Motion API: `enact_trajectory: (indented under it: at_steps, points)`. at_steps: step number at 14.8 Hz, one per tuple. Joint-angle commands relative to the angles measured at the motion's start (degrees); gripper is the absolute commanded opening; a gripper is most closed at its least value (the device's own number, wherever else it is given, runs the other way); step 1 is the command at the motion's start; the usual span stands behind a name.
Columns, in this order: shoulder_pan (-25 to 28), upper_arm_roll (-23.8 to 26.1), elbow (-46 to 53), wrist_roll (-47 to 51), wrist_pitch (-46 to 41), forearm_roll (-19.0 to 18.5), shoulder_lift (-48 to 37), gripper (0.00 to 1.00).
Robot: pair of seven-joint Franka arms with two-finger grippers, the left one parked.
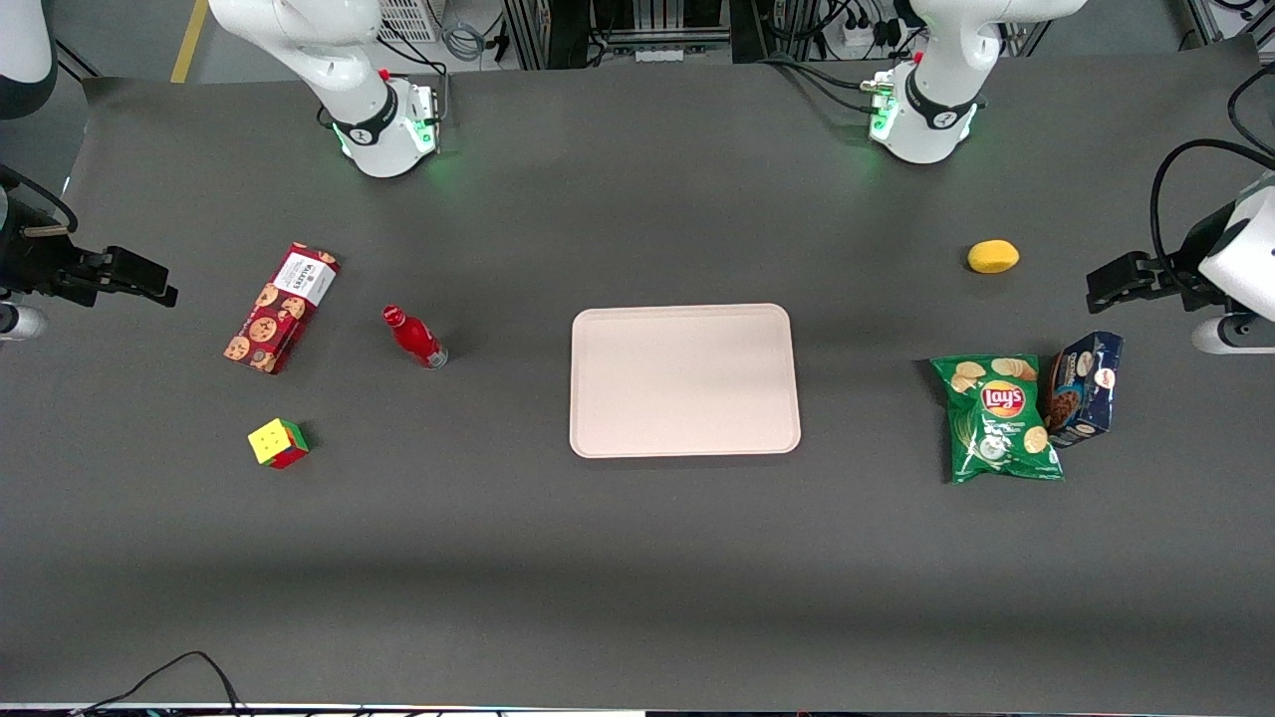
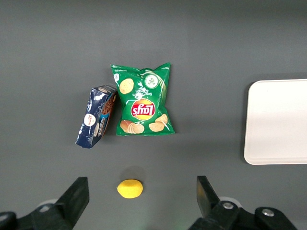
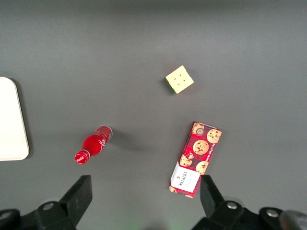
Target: Place coke bottle on tray
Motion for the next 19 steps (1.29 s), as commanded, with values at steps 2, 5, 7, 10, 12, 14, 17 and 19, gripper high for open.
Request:
enact_trajectory:
  at_steps: [2, 5, 7, 10, 12, 14, 17, 19]
  points:
    - [-0.3, 0.2, 1.8, -0.4, -0.7, -1.0, 1.1, 1.00]
    - [-0.6, 0.2, 2.6, -0.4, -0.7, -1.0, 1.7, 1.00]
    - [-0.6, 0.2, 2.7, -0.4, -0.7, -1.0, 1.7, 1.00]
    - [-0.5, 0.2, 2.7, -0.4, -0.7, -1.0, 1.8, 1.00]
    - [-0.5, 0.2, 2.6, -0.4, -1.0, -1.0, 1.9, 1.00]
    - [-0.5, 0.2, 2.6, -1.0, -1.1, -0.9, 1.9, 1.00]
    - [-0.5, 0.2, 2.6, -1.1, -1.2, -1.0, 1.9, 1.00]
    - [-0.5, 0.2, 2.6, -1.2, -1.2, -1.0, 1.9, 1.00]
